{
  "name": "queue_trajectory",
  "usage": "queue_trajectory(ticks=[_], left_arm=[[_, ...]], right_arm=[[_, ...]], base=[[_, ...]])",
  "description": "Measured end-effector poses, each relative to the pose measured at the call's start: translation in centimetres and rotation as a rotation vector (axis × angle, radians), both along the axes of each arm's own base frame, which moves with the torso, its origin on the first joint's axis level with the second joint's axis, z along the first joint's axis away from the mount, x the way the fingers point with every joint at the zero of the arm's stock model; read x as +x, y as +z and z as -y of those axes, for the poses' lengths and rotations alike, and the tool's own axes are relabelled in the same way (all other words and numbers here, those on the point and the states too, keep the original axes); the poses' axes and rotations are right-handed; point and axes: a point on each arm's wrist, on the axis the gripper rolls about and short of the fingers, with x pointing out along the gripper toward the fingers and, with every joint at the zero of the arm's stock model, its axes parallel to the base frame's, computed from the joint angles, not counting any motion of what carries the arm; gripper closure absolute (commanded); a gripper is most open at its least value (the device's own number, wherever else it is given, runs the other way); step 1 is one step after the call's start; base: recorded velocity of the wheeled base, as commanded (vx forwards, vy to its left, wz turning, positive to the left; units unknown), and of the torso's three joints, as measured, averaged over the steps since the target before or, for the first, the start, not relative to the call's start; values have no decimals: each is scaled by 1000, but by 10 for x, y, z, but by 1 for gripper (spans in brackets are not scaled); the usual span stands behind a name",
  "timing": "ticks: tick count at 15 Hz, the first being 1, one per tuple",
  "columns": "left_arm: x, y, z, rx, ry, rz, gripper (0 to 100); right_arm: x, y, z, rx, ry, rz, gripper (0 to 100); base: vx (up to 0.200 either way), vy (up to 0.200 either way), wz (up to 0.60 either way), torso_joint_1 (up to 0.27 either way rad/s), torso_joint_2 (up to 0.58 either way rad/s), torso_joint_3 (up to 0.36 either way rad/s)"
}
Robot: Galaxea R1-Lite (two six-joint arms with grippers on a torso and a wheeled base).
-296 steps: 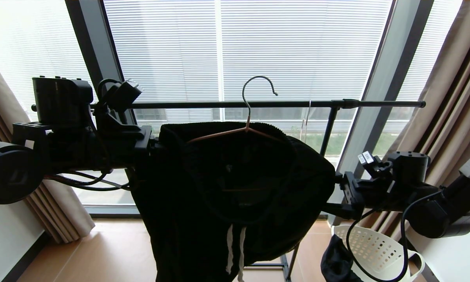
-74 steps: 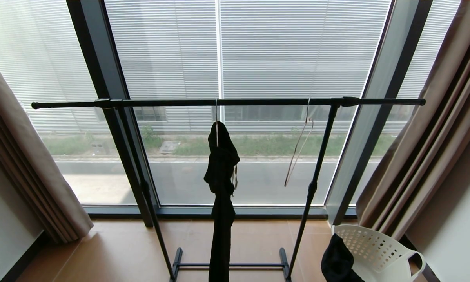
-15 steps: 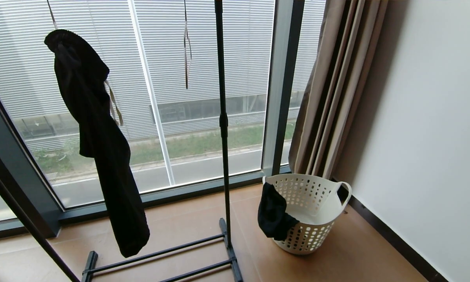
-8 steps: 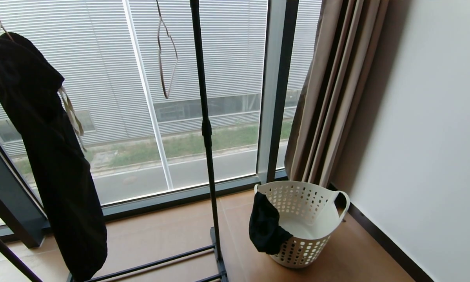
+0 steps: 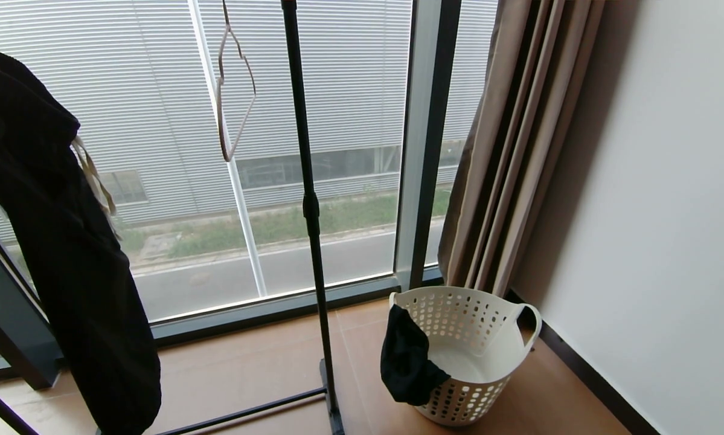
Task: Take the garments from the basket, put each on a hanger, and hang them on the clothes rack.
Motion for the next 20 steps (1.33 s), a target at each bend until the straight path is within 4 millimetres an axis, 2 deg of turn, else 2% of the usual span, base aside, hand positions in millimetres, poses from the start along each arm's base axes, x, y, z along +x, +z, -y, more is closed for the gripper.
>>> queue_trajectory(ticks=[6,20], left_arm=[[0,0,0,-2,0,-1,0],[0,0,0,7,-9,-2,0]], right_arm=[[0,0,0,3,-1,0,0],[0,0,0,4,-1,1,0]], base=[[0,0,0,-1,1,-37],[0,0,0,3,2,-191]])
